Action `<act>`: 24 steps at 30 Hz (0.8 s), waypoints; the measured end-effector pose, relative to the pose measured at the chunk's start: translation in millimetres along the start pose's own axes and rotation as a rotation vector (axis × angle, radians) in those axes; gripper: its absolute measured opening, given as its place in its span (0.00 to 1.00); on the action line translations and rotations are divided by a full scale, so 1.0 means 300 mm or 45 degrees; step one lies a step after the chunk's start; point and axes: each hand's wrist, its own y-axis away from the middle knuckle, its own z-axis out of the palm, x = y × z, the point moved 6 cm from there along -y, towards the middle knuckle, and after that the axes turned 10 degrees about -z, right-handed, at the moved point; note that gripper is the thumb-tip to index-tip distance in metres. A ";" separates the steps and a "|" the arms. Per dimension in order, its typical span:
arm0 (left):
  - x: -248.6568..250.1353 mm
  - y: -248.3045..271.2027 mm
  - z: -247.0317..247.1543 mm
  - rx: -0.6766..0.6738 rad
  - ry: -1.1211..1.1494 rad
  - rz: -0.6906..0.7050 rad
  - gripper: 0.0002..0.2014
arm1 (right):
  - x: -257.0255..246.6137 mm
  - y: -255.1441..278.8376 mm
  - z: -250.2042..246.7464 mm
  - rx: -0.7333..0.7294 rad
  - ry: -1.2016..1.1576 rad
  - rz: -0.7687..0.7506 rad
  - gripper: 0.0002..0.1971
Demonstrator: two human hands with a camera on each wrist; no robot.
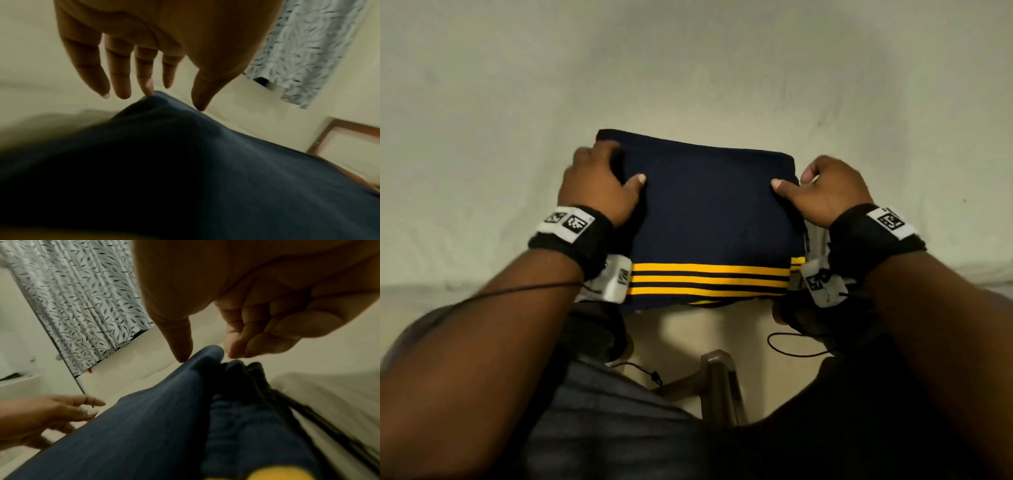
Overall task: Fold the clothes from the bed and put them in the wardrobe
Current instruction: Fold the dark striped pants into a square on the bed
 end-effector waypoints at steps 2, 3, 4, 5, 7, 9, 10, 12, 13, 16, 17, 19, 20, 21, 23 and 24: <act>-0.121 0.049 0.049 -0.145 0.116 -0.360 0.32 | 0.017 0.062 0.050 -0.138 -0.099 0.011 0.22; -0.163 0.071 0.073 -0.229 0.119 -0.451 0.30 | 0.016 0.088 0.070 -0.148 -0.159 -0.018 0.21; -0.191 0.084 0.095 -0.295 0.114 -0.479 0.28 | 0.013 0.105 0.086 -0.120 -0.191 -0.057 0.22; -0.210 0.094 0.101 -0.312 0.129 -0.466 0.25 | 0.005 0.124 0.094 -0.074 -0.202 -0.094 0.22; -0.231 0.108 0.087 -0.291 0.176 -0.420 0.21 | 0.001 0.148 0.101 0.004 -0.192 -0.120 0.23; -0.248 0.111 0.055 -0.218 0.228 -0.404 0.21 | 0.028 0.151 0.094 0.041 -0.143 -0.061 0.24; -0.255 0.117 0.038 -0.175 0.269 -0.403 0.21 | 0.049 0.154 0.086 0.062 -0.118 -0.021 0.24; -0.260 0.148 0.034 -0.154 0.393 -0.404 0.18 | 0.077 0.172 0.078 0.107 -0.124 0.014 0.24; -0.256 0.166 0.040 -0.162 0.435 -0.394 0.16 | 0.080 0.185 0.078 0.125 -0.159 0.007 0.23; -0.245 0.219 0.047 -0.243 0.398 -0.389 0.17 | 0.064 0.231 0.091 0.041 -0.230 -0.012 0.23; -0.250 0.236 0.048 -0.300 0.353 -0.405 0.20 | 0.058 0.251 0.098 -0.058 -0.201 -0.004 0.24; -0.284 0.267 0.060 -0.398 0.239 -0.486 0.27 | 0.063 0.294 0.114 -0.252 -0.145 0.037 0.26; -0.314 0.289 0.078 -0.450 0.231 -0.553 0.31 | 0.066 0.315 0.123 -0.315 -0.127 0.060 0.26; -0.348 0.321 0.105 -0.525 0.275 -0.630 0.35 | 0.065 0.338 0.134 -0.362 -0.111 0.074 0.27; -0.374 0.388 0.151 -0.682 0.365 -0.695 0.36 | 0.055 0.382 0.167 -0.436 -0.094 0.068 0.26; -0.368 0.408 0.165 -0.724 0.347 -0.660 0.31 | 0.045 0.400 0.183 -0.461 -0.097 0.052 0.24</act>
